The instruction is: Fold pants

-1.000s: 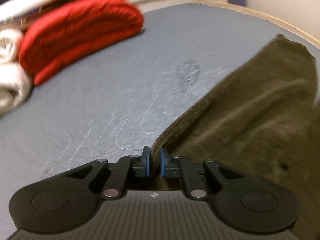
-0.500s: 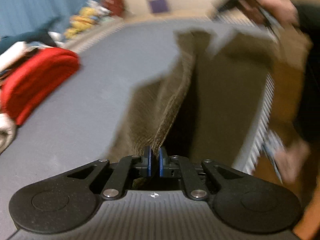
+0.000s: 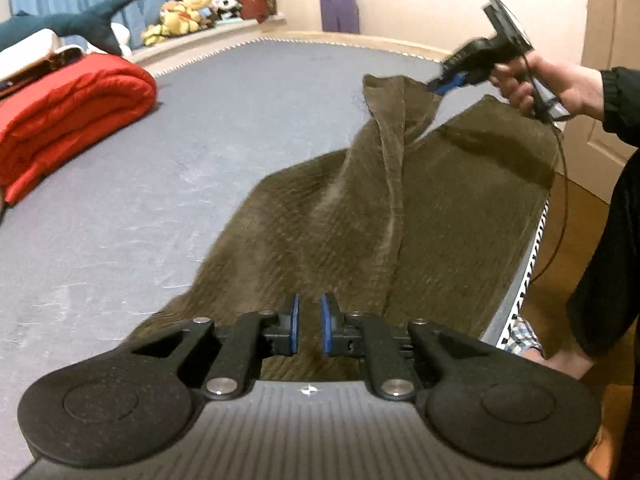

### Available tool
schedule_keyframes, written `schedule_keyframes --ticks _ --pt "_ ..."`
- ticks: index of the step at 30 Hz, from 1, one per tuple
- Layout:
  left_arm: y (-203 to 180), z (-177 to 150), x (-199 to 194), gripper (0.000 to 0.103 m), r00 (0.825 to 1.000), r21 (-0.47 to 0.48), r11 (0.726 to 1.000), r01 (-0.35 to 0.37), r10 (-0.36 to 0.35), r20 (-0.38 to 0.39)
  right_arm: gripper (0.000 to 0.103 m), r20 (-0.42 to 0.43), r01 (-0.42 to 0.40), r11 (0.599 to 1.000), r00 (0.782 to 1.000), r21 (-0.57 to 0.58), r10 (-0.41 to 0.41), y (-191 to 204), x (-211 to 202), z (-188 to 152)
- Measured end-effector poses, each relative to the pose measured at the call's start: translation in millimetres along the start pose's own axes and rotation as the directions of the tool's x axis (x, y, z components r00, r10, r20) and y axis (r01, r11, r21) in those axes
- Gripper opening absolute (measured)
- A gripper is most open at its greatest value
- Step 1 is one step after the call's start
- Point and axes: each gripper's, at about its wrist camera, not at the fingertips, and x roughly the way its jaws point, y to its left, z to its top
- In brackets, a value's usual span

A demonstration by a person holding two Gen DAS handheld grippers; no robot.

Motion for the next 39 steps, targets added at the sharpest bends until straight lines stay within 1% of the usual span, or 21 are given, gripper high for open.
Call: schedule_keyframes --ticks 3,6,8,9,11,12,13,19,21,23,24,26,27,28,29,30,31,32,35,37,39 --pt "-12.8 2.5 14.0 0.013 0.999 0.064 0.998 0.005 -0.002 -0.041 0.023 -0.02 -0.027 1.0 0.999 0.005 0.027 12.7 18.2 4.4" --pt "-21.0 1.7 24.9 0.026 0.998 0.083 0.996 0.02 -0.015 -0.066 0.024 -0.054 -0.034 0.999 0.998 0.017 0.034 24.0 41.0 8.6" --pt "-22.7 -0.5 30.2 0.028 0.997 0.095 0.995 0.012 -0.005 -0.081 0.031 -0.068 -0.026 0.999 0.997 0.031 0.028 30.4 53.8 11.3" --pt "-21.2 -2.7 33.0 0.028 0.996 0.098 0.995 0.009 -0.001 -0.087 0.04 -0.071 -0.019 0.999 0.997 0.035 0.022 33.4 59.6 12.7" --pt "-18.3 -2.3 36.4 0.028 0.996 0.093 0.996 0.003 0.006 -0.092 0.069 -0.085 0.002 0.999 0.996 0.039 0.001 40.1 72.6 14.9" --pt "-15.6 -2.1 36.5 0.028 0.996 0.084 0.996 0.0 0.008 -0.092 0.075 -0.093 0.013 0.999 0.996 0.038 -0.009 42.0 77.9 15.0" --pt "-12.5 -2.4 37.2 0.028 0.996 0.077 0.997 -0.003 0.01 -0.091 0.079 -0.102 0.018 0.999 0.995 0.032 -0.015 44.0 84.2 14.5" --pt "1.9 -3.1 33.4 0.028 0.995 0.058 0.997 -0.043 0.048 -0.087 0.08 -0.13 0.1 0.994 0.986 -0.041 -0.104 57.7 109.3 10.4" --pt "6.4 -2.9 33.0 0.028 0.995 0.051 0.997 -0.052 0.056 -0.088 0.075 -0.125 0.132 0.988 0.982 -0.085 -0.142 62.2 110.5 9.2" --pt "8.1 -1.9 32.0 0.028 0.994 0.047 0.997 -0.06 0.064 -0.087 0.058 -0.114 0.153 0.979 0.979 -0.137 -0.169 64.8 107.4 7.7" --pt "8.2 -1.5 31.9 0.028 0.994 0.046 0.997 -0.066 0.07 -0.086 0.053 -0.109 0.147 0.978 0.98 -0.148 -0.164 63.9 104.8 8.2" --pt "8.8 -0.3 31.0 0.028 0.993 0.043 0.996 -0.08 0.083 -0.084 0.029 -0.1 0.132 0.98 0.984 -0.148 -0.148 57.9 95.1 10.8" --pt "8.3 0.4 30.2 0.028 0.993 0.043 0.995 -0.087 0.091 -0.082 0.025 -0.096 0.126 0.981 0.985 -0.147 -0.141 54.0 87.0 11.7" --pt "7.3 1.4 28.8 0.028 0.992 0.044 0.995 -0.093 0.096 -0.079 0.014 -0.093 0.119 0.982 0.987 -0.149 -0.134 51.8 80.1 12.8" --pt "6.5 2.2 27.5 0.028 0.992 0.046 0.994 -0.096 0.099 -0.074 0.005 -0.089 0.116 0.981 0.987 -0.157 -0.131 49.6 70.4 13.5" --pt "5.1 3.7 25.3 0.028 0.993 0.049 0.994 -0.098 0.101 -0.067 0.005 -0.082 0.108 0.98 0.989 -0.164 -0.122 48.1 58.8 14.5" --pt "3.8 5.1 23.9 0.028 0.993 0.051 0.994 -0.098 0.101 -0.061 0.001 -0.068 0.09 0.981 0.992 -0.171 -0.103 46.5 44.4 15.2" --pt "2.1 6.8 21.7 0.028 0.994 0.054 0.994 -0.094 0.097 -0.054 0.0 -0.051 0.074 0.98 0.995 -0.184 -0.084 44.4 28.7 14.7" --pt "-5.6 11.6 14.5 0.028 0.997 0.071 0.995 -0.073 0.075 -0.026 0.0 -0.014 0.006 0.97 1.0 -0.245 -0.01 35.9 -22.8 8.0" --pt "-12.0 14.2 12.7 0.028 0.998 0.079 0.996 -0.052 0.053 -0.016 0.0 -0.03 -0.034 0.957 0.999 -0.288 0.027 24.4 -47.2 -4.2" --pt "-19.8 17.2 15.9 0.028 0.999 0.089 0.996 -0.033 0.035 -0.016 0.0 -0.064 -0.041 0.948 0.998 -0.316 0.021 11.2 -55.2 -20.7"
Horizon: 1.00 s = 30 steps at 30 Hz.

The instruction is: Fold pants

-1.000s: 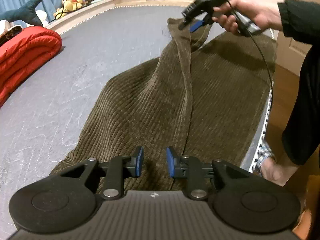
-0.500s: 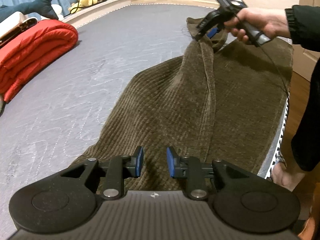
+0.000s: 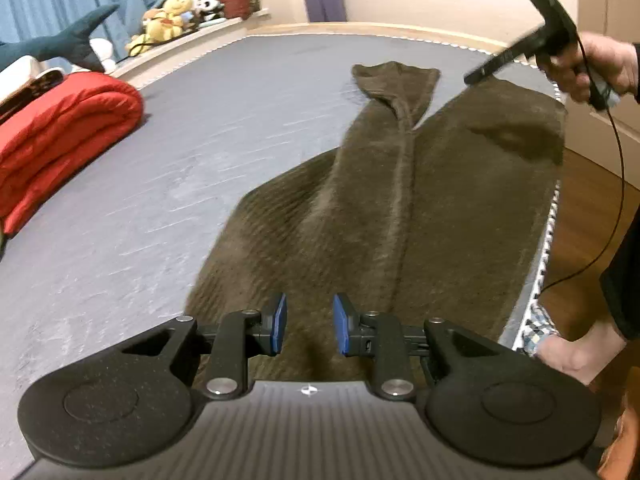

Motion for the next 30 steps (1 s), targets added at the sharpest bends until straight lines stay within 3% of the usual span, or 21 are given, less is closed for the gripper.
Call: schedule_keyframes --ticks 3,6,7,9,10,11,14,18,22,23,26,30 --pt "-11.1 6.8 9.8 0.028 1.0 0.015 1.0 0.016 -0.016 -0.012 0.003 -0.033 0.025 1.0 0.999 -0.001 -0.025 -6.8 5.3 -17.4" --pt "-22.3 10.5 18.5 0.028 1.0 0.03 0.999 0.018 -0.018 -0.023 0.007 -0.021 0.008 0.998 1.0 0.063 -0.006 -8.5 13.4 -10.5" --pt "-23.8 10.8 20.5 0.028 1.0 0.036 0.999 0.017 -0.016 -0.024 0.013 -0.007 -0.007 0.996 1.0 0.089 0.008 -8.0 18.0 -5.4" --pt "-25.4 11.1 23.5 0.03 1.0 0.045 0.999 0.009 -0.008 -0.03 0.033 0.015 -0.02 0.99 1.0 0.142 0.018 -6.2 27.9 6.8" --pt "-24.4 11.5 24.7 0.033 0.999 0.047 0.999 0.004 -0.003 -0.033 0.05 0.023 -0.02 0.985 1.0 0.169 0.017 -5.5 33.5 10.6" --pt "-23.1 10.6 25.6 0.036 0.999 0.047 0.999 -0.005 0.006 -0.037 0.058 0.03 -0.022 0.98 0.999 0.196 0.016 -4.1 40.5 15.6" --pt "-16.0 3.3 27.7 0.036 0.998 0.04 0.999 -0.025 0.027 -0.055 0.059 0.002 -0.022 0.968 1.0 0.251 0.022 2.2 71.0 28.9" --pt "-2.6 -7.9 27.5 0.036 0.995 0.025 0.998 -0.053 0.055 -0.079 0.066 -0.045 0.014 0.972 0.999 0.236 -0.003 19.3 113.3 42.4" --pt "10.1 -13.0 28.1 0.036 0.992 0.013 0.997 -0.083 0.083 -0.094 0.064 -0.12 0.098 0.974 0.99 0.202 -0.075 29.7 139.8 44.3" --pt "11.5 -12.6 28.1 0.037 0.992 0.014 0.996 -0.088 0.089 -0.094 0.045 -0.142 0.138 0.971 0.984 0.194 -0.112 30.5 143.7 44.0" --pt "10.4 -9.1 27.3 0.038 0.992 0.035 0.995 -0.091 0.094 -0.081 0.011 -0.166 0.193 0.96 0.973 0.202 -0.161 26.1 137.6 44.1" --pt "0.0 1.6 24.0 0.038 0.996 0.065 0.995 -0.069 0.072 -0.044 0.008 -0.078 0.171 0.965 0.984 0.199 -0.158 28.1 86.1 47.4"
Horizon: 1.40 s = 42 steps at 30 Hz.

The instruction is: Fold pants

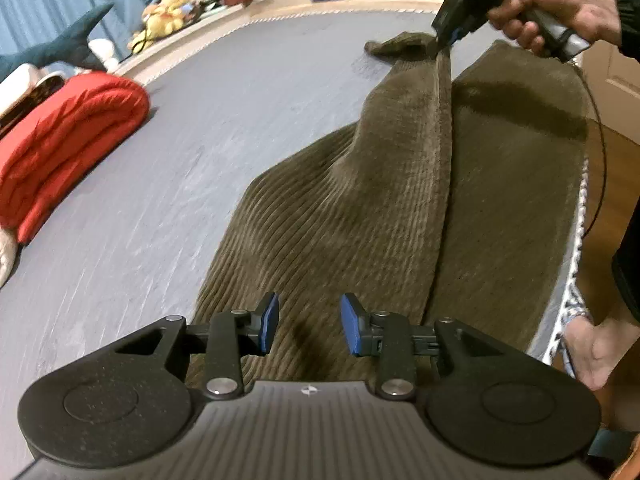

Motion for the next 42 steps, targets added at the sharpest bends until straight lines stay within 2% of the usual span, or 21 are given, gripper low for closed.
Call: schedule_keyframes --ticks 3,5,7,9,11,13,15,17,20,24,26,28,31,33,34,36,37,39,41,42 --pt "-8.2 7.7 -4.5 0.039 0.999 0.012 0.999 0.038 -0.039 0.031 0.008 0.059 -0.034 0.999 0.998 -0.031 0.036 -8.0 -52.7 -12.2" --pt "-13.6 12.5 -6.5 0.04 0.997 0.014 0.998 0.067 -0.067 0.048 0.008 0.069 -0.054 0.997 0.996 -0.056 0.058 -15.8 -82.5 -24.8" --pt "-19.7 15.4 -6.4 0.04 0.993 0.017 0.995 0.101 -0.101 0.052 0.008 0.048 -0.071 0.991 0.996 -0.113 0.077 -22.9 -106.7 -46.1" --pt "-26.0 17.4 -4.7 0.04 0.991 0.031 0.992 0.124 -0.125 0.049 0.008 -0.043 -0.101 0.973 0.995 -0.209 0.094 -28.2 -112.2 -69.9" --pt "-34.3 19.6 -0.9 0.041 0.988 0.045 0.988 0.145 -0.146 0.041 0.014 -0.129 -0.109 0.955 0.989 -0.276 0.076 -38.2 -106.0 -89.4" --pt "-41.3 22.5 3.3 0.041 0.987 0.059 0.987 0.152 -0.154 0.033 0.021 -0.172 -0.101 0.96 0.983 -0.262 0.056 -52.9 -97.2 -95.6" --pt "-47.9 25.4 7.5 0.041 0.987 0.066 0.985 0.158 -0.16 0.029 0.034 -0.122 -0.091 0.976 0.99 -0.2 0.067 -68.0 -96.9 -87.8" --pt "-54.3 25.1 10.2 0.043 0.986 0.07 0.984 0.164 -0.166 0.027 0.053 -0.039 -0.08 0.986 0.996 -0.146 0.075 -78.7 -99.1 -74.4" --pt "-60.7 23.1 16.4 0.048 0.983 0.075 0.98 0.183 -0.184 0.012 0.068 0.081 -0.057 0.997 0.995 -0.055 0.062 -90.8 -94.9 -54.6" --pt "-68.5 17.7 31.1 0.05 0.98 0.1 0.975 0.199 -0.197 -0.032 0.068 0.086 -0.036 0.998 0.996 0.05 0.032 -98.2 -59.9 -43.2" --pt "-71.2 14.9 36.5 0.06 0.974 0.106 0.968 0.225 -0.221 -0.049 0.068 0.074 -0.012 0.999 0.997 0.035 0.01 -93.7 -38.5 -40.6" --pt "-73.4 12.8 40.1 0.066 0.968 0.109 0.963 0.248 -0.244 -0.052 0.068 0.062 0.027 1.0 0.998 0.006 -0.027 -85.4 -19.8 -34.2" --pt "-73.8 10.6 46.2 0.066 0.966 0.113 0.959 0.258 -0.253 -0.061 0.069 0.042 0.064 0.998 0.997 -0.028 -0.063 -76.7 5.8 -32.2" --pt "-72.2 9.3 52.7 0.066 0.967 0.108 0.962 0.249 -0.242 -0.075 0.068 0.038 0.114 0.991 0.993 -0.064 -0.111 -71.7 14.2 -31.3" --pt "-72.6 9.4 56.3 0.066 0.97 0.106 0.966 0.237 -0.229 -0.084 0.064 0.037 0.14 0.987 0.99 -0.082 -0.137 -70.9 16.9 -30.5" --pt "-69.8 8.1 66.3 0.063 0.976 0.099 0.976 0.192 -0.18 -0.12 0.041 0.017 0.169 0.983 0.986 -0.067 -0.168 -76.5 20.9 -26.3" --pt "-68.1 7.5 70.7 0.062 0.976 0.088 0.979 0.183 -0.17 -0.135 0.026 0.01 0.162 0.987 0.987 -0.013 -0.162 -84.8 20.8 -23.2" --pt "-62.9 8.3 72.2 0.047 0.968 0.053 0.975 0.214 -0.205 -0.142 0.01 0.008 0.135 0.985 0.991 0.105 -0.136 -101.6 11.8 -19.8" --pt "-65.0 9.8 68.9 0.015 0.964 0.068 0.969 0.237 -0.226 -0.137 0.007 0.043 0.142 0.979 0.988 0.149 -0.15 -109.3 -3.6 -17.9" --pt "-68.3 10.6 65.7 0.009 0.964 0.09 0.966 0.242 -0.229 -0.133 0.007 0.071 0.149 0.976 0.984 0.161 -0.162 -113.4 -14.5 -17.0"
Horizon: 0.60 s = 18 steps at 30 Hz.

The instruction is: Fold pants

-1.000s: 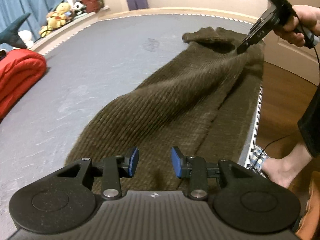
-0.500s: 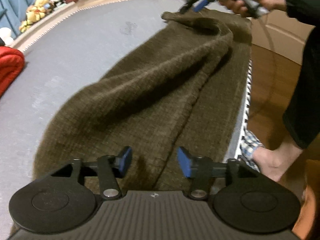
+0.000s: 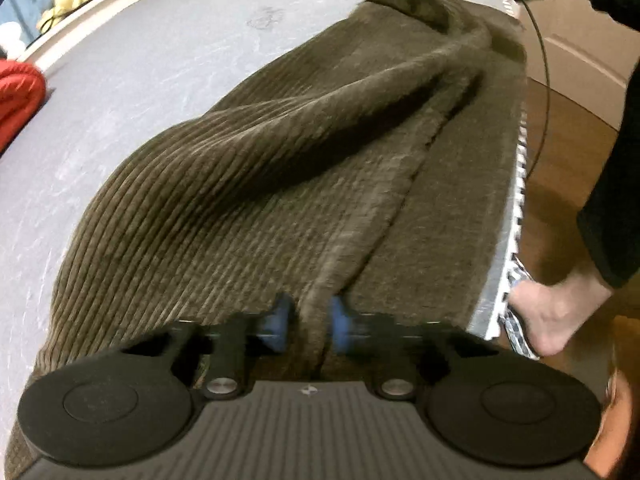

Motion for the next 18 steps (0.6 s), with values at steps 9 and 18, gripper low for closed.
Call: schedule_keyframes --ticks 9,18 --pt "-10.8 -6.5 -47.9 0.007 0.996 0.085 0.996 0.03 -0.037 0.087 0.006 0.154 -0.008 0.945 0.987 0.326 -0.044 -102.6 -101.2 -20.8" --pt "-31.9 -24.1 -32.5 0.009 0.999 0.171 0.984 0.051 -0.047 -0.028 0.023 -0.033 0.058 0.847 0.998 0.528 -0.047 -171.4 -71.7 -66.1"
